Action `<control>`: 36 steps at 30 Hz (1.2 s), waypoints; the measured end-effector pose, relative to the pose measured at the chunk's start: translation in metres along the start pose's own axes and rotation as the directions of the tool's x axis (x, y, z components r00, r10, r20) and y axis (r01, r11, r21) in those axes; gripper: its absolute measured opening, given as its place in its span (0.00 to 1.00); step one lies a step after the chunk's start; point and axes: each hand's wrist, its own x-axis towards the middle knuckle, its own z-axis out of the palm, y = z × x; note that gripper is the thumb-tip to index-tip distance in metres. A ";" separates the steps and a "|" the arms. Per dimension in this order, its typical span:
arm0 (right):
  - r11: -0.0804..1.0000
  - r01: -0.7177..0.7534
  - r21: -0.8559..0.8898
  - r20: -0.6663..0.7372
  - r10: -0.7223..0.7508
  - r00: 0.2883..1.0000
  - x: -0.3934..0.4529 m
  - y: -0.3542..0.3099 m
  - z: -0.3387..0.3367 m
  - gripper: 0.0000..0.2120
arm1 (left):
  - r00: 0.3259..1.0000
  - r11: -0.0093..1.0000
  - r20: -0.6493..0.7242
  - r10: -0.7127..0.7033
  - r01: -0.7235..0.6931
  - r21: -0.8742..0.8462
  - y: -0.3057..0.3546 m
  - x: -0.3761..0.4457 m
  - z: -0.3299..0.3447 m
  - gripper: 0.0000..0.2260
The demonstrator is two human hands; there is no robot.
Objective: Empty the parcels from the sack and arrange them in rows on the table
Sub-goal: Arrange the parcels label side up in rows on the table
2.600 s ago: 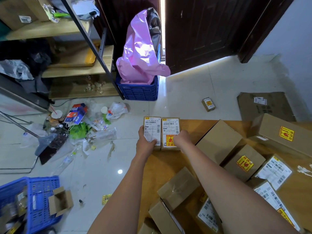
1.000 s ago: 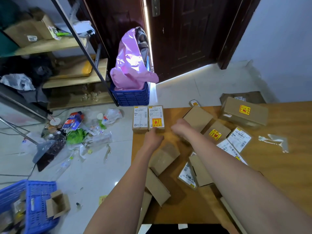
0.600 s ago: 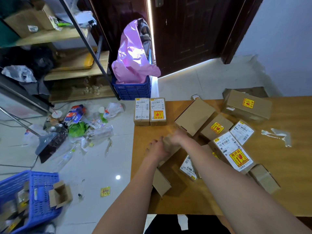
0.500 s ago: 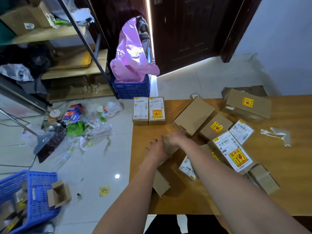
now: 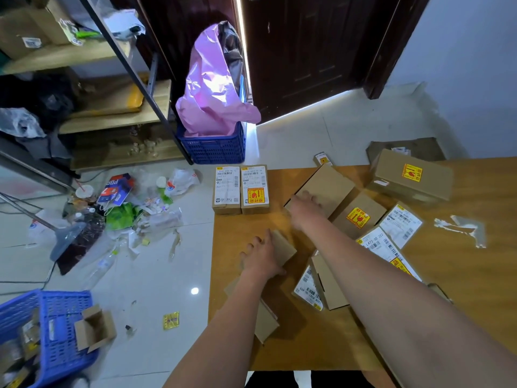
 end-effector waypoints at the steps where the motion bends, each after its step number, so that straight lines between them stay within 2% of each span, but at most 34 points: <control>1: 1.000 0.004 -0.020 0.013 -0.004 1.000 0.005 0.001 -0.001 0.28 | 1.000 1.000 -0.001 0.000 0.000 -0.002 0.000 0.002 0.000 0.55; 8: 0.985 0.053 -0.162 0.116 -0.034 0.993 0.033 0.006 -0.008 0.37 | 0.998 0.991 0.006 -0.060 0.061 -0.122 0.002 0.022 -0.009 0.52; 13: 0.963 0.078 -0.258 0.151 -0.040 0.988 0.041 0.013 -0.008 0.32 | 0.995 0.970 -0.003 -0.096 0.093 -0.227 0.011 0.031 -0.022 0.53; 16: 0.957 0.072 -0.281 0.189 -0.018 0.982 0.039 0.016 -0.013 0.34 | 0.995 0.948 -0.018 -0.098 0.088 -0.305 0.019 0.033 -0.032 0.53; 23: 0.964 0.043 -0.263 0.218 0.015 0.976 0.031 0.035 -0.021 0.31 | 0.997 0.934 0.040 -0.069 0.079 -0.350 0.032 0.037 -0.048 0.51; 28: 0.970 0.004 -0.241 0.213 0.049 0.976 0.023 0.050 -0.021 0.28 | 0.999 0.900 0.024 -0.048 0.054 -0.433 0.039 0.038 -0.060 0.46; 30: 0.974 -0.005 -0.225 0.202 0.051 0.978 0.022 0.056 -0.020 0.26 | 0.997 0.855 0.023 -0.072 0.074 -0.513 0.041 0.039 -0.065 0.45; 32: 0.979 -0.017 -0.202 0.196 0.058 0.979 0.020 0.061 -0.018 0.26 | 0.994 0.761 0.028 -0.101 0.096 -0.642 0.040 0.040 -0.070 0.42; 36: 0.995 -0.037 -0.093 0.146 0.050 0.988 0.020 0.060 -0.024 0.26 | 0.988 0.418 0.142 -0.061 0.154 -0.895 0.037 0.042 -0.076 0.34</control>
